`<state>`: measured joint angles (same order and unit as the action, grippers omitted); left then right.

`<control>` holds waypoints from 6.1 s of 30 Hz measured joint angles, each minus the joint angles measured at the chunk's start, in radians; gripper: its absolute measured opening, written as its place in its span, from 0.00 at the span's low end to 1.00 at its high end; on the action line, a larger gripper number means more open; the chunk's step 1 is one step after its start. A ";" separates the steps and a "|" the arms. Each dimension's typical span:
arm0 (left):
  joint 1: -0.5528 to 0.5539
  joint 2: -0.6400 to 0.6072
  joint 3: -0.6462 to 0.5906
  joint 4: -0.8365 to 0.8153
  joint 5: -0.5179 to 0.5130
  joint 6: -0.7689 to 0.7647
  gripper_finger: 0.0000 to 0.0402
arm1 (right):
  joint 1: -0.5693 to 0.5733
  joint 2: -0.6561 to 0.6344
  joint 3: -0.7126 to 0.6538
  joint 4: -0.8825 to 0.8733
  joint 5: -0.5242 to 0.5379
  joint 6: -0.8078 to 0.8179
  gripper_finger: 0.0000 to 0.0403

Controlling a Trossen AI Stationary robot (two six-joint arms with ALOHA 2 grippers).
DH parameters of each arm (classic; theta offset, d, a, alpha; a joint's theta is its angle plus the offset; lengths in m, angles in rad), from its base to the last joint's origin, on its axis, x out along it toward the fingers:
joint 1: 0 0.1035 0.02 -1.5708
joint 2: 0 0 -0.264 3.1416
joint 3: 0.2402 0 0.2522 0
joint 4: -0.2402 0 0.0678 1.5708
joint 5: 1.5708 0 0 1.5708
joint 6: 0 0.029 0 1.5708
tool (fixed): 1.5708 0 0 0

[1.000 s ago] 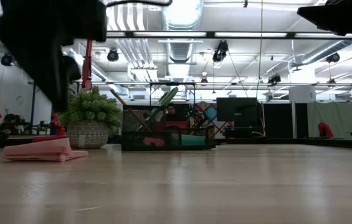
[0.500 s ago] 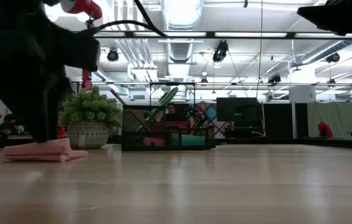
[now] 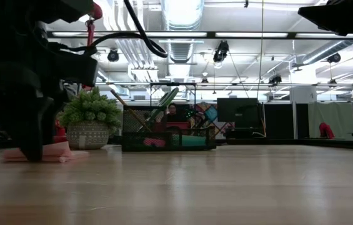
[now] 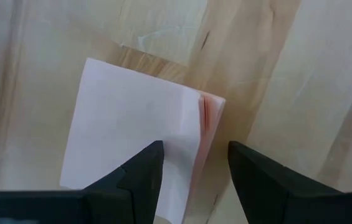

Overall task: Pick and place office supplies into organizer
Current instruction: Put the pink sticky notes into the desk organizer, then return to Home Position

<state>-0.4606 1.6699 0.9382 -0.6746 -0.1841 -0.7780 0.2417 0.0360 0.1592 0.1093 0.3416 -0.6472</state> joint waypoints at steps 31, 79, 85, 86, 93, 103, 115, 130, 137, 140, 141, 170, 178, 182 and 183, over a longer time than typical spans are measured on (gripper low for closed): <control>0.003 -0.031 -0.012 -0.034 -0.016 0.060 0.00 | 0.000 0.000 0.000 0.000 0.000 0.000 0.02; 0.409 -0.021 0.245 0.551 -0.085 0.498 0.00 | 0.000 0.001 0.000 0.001 0.000 -0.001 0.02; 0.467 0.035 0.281 0.564 -0.112 0.495 0.00 | 0.000 0.006 0.000 -0.001 0.000 -0.001 0.02; 0.476 0.046 0.288 0.561 -0.112 0.482 0.00 | 0.000 0.007 0.000 0.000 0.000 0.000 0.02; 0.508 0.119 0.329 0.559 -0.113 0.470 0.00 | 0.000 0.009 0.000 0.000 0.000 0.000 0.02; 0.515 0.137 0.332 0.467 -0.209 0.470 0.00 | 0.000 0.011 0.000 0.000 0.000 -0.005 0.02; 0.518 0.131 0.309 0.468 -0.247 0.472 0.00 | 0.000 0.011 0.000 0.000 0.000 -0.008 0.02; 0.528 0.136 0.291 0.453 -0.278 0.470 0.00 | 0.000 0.011 0.000 0.000 0.000 -0.008 0.02; 0.539 0.151 0.289 0.442 -0.293 0.470 0.00 | 0.000 0.011 0.000 0.000 0.000 -0.008 0.02; 0.541 0.159 0.290 0.455 -0.294 0.470 0.00 | 0.000 0.011 0.000 0.000 0.000 -0.008 0.02; 0.542 0.161 0.291 0.452 -0.294 0.470 0.00 | 0.000 0.011 0.000 0.000 0.000 -0.008 0.02; 0.548 0.206 0.292 0.453 -0.269 0.474 0.00 | 0.000 0.012 0.000 0.000 0.000 -0.008 0.02; 0.552 0.206 0.292 0.454 -0.244 0.480 0.18 | 0.000 0.012 0.000 0.000 0.000 -0.008 0.02; 0.552 0.206 0.292 0.455 -0.212 0.509 0.30 | 0.000 0.012 0.000 0.000 0.000 -0.008 0.02; 0.552 0.206 0.292 0.456 -0.206 0.521 0.33 | 0.000 0.012 0.000 0.000 0.000 -0.008 0.02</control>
<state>0.0917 1.8755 1.2301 -0.2191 -0.3903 -0.2567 0.2418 0.0483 0.1593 0.1092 0.3416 -0.6548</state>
